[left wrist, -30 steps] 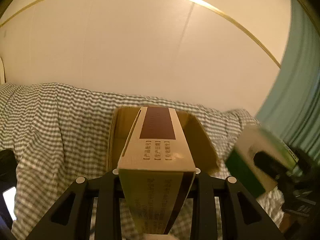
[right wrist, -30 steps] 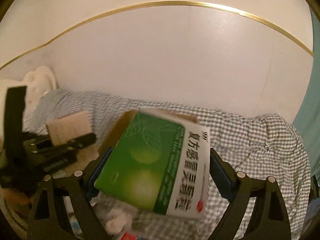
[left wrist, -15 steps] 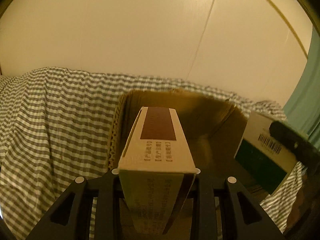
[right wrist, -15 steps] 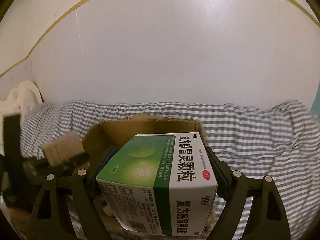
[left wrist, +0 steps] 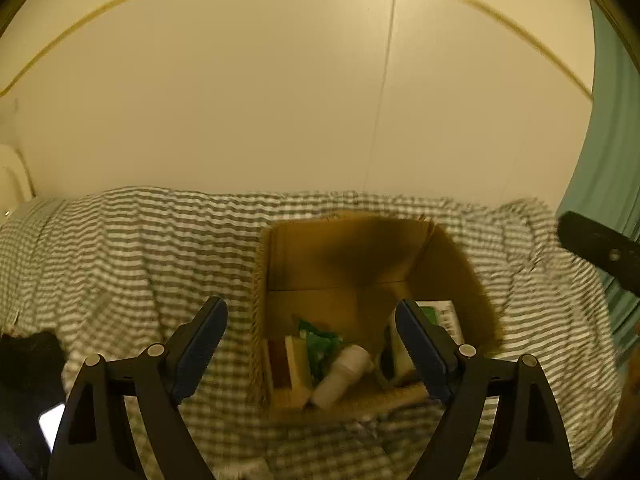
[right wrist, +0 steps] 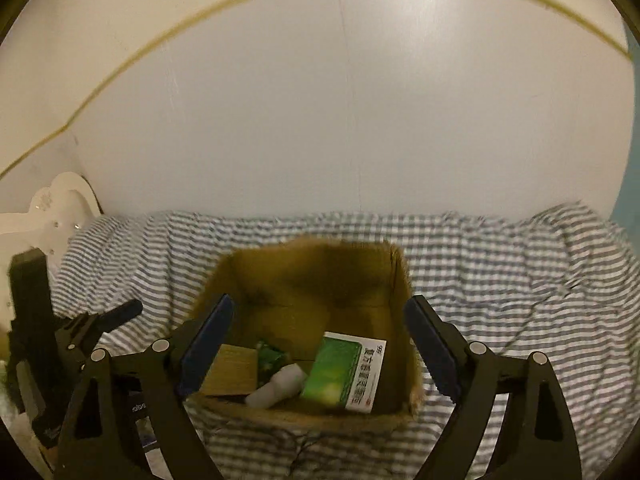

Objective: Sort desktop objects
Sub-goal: 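Withdraw both grippers and move back over the remaining items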

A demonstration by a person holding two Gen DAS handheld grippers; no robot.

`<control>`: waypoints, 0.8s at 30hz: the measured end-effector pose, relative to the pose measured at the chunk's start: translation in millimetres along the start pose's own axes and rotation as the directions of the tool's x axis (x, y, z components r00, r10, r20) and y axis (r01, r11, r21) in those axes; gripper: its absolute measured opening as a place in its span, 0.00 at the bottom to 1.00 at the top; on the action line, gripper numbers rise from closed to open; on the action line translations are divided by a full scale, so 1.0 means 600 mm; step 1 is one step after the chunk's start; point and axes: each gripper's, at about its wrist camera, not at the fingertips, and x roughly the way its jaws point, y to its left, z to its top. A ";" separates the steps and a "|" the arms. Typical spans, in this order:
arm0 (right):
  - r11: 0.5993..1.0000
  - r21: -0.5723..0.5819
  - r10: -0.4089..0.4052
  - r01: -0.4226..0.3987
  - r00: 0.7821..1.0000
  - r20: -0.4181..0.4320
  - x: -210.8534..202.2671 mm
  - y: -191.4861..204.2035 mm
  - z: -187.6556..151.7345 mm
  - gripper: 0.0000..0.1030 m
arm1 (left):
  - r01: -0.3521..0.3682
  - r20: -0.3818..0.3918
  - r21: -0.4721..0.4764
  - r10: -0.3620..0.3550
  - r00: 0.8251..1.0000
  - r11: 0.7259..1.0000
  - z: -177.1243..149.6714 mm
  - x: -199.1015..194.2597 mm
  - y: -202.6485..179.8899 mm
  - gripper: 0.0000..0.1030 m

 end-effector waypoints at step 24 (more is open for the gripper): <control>0.999 0.007 0.042 -0.041 0.993 -0.107 -0.220 0.035 -0.234 0.88 | -0.047 -0.191 -0.149 0.018 0.981 0.988 -0.312 -0.160 0.070 0.95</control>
